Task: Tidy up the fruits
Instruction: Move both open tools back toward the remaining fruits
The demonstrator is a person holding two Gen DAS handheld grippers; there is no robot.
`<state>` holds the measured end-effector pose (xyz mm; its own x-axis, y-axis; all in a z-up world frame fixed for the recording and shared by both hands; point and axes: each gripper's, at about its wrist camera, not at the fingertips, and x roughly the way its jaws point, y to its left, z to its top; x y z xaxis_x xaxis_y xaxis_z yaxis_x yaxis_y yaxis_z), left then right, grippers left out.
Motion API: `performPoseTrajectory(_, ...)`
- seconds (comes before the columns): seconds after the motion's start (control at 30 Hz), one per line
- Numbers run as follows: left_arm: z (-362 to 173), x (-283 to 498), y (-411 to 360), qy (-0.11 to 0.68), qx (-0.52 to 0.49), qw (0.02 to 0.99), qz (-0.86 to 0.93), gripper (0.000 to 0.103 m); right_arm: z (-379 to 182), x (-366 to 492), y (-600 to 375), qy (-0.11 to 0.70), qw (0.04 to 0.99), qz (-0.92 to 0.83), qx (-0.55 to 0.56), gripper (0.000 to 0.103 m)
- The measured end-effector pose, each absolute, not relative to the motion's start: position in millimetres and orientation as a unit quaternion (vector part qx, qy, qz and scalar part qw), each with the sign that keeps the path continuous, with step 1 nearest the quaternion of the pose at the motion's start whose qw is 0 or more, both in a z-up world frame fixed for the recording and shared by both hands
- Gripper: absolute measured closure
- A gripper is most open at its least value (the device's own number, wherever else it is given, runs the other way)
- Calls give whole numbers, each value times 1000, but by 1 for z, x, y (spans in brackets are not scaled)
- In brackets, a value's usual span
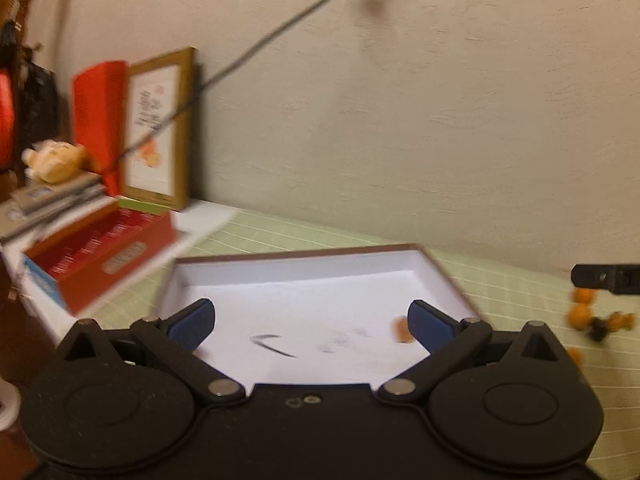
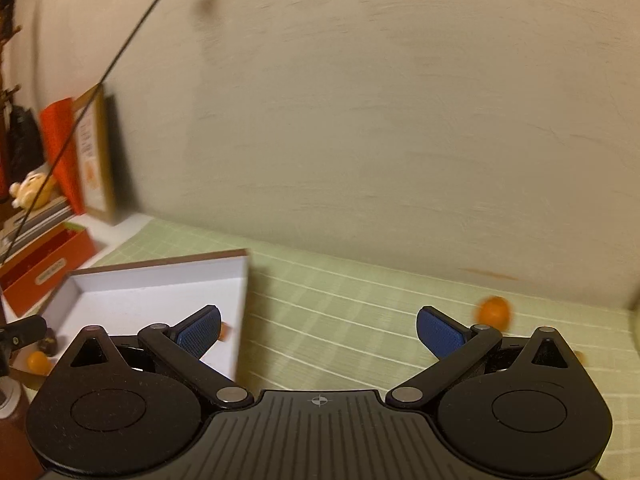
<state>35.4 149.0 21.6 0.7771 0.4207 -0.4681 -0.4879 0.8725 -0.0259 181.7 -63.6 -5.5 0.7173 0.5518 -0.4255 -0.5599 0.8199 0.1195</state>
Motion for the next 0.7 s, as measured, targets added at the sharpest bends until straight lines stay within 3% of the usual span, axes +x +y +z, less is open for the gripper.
performPoseTrajectory(0.53, 8, 81, 48, 254, -35, 961, 107, 7, -8, 172, -204, 220, 962, 160, 2, 0)
performPoseTrajectory(0.7, -3, 97, 24, 268, -32, 959, 90, 11, -14, 170, -233, 224, 965, 140, 0, 0)
